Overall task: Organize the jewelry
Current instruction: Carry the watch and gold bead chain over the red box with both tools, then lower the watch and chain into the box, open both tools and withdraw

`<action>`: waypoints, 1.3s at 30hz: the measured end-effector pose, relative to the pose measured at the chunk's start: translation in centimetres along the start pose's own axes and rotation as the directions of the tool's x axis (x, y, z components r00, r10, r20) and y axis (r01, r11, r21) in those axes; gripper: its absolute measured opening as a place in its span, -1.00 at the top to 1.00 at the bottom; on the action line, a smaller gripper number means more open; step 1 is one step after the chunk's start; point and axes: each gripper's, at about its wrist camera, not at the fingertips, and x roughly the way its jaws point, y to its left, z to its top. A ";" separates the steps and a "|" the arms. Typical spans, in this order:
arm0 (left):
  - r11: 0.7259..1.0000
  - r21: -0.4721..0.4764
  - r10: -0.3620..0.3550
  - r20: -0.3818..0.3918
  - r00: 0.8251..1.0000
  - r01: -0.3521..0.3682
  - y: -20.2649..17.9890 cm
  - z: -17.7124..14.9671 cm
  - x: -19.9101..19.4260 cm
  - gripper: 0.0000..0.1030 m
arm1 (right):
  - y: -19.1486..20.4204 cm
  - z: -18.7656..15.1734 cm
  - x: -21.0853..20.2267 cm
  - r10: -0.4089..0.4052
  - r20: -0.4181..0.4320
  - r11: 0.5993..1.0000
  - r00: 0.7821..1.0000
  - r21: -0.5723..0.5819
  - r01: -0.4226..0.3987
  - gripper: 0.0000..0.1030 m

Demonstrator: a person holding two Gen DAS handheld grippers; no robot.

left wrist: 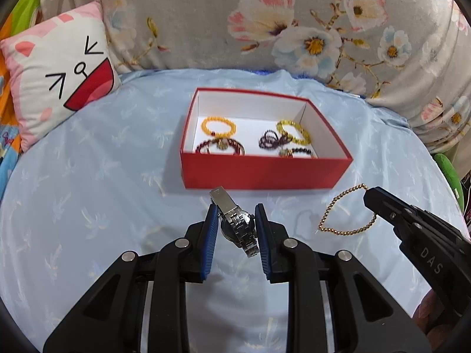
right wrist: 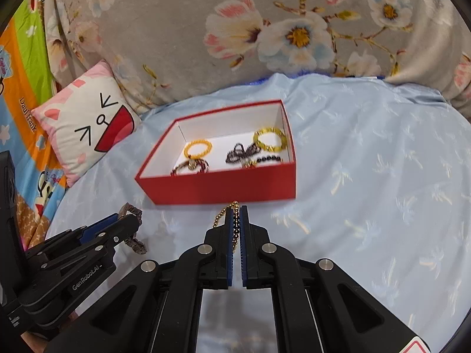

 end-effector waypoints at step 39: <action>0.999 0.042 0.023 0.040 0.999 -0.025 -0.4 10.4 11.3 0.52 | 0.2 9.9 11.4 -0.017 0.017 0.999 1.000 -0.028 0.018 0.92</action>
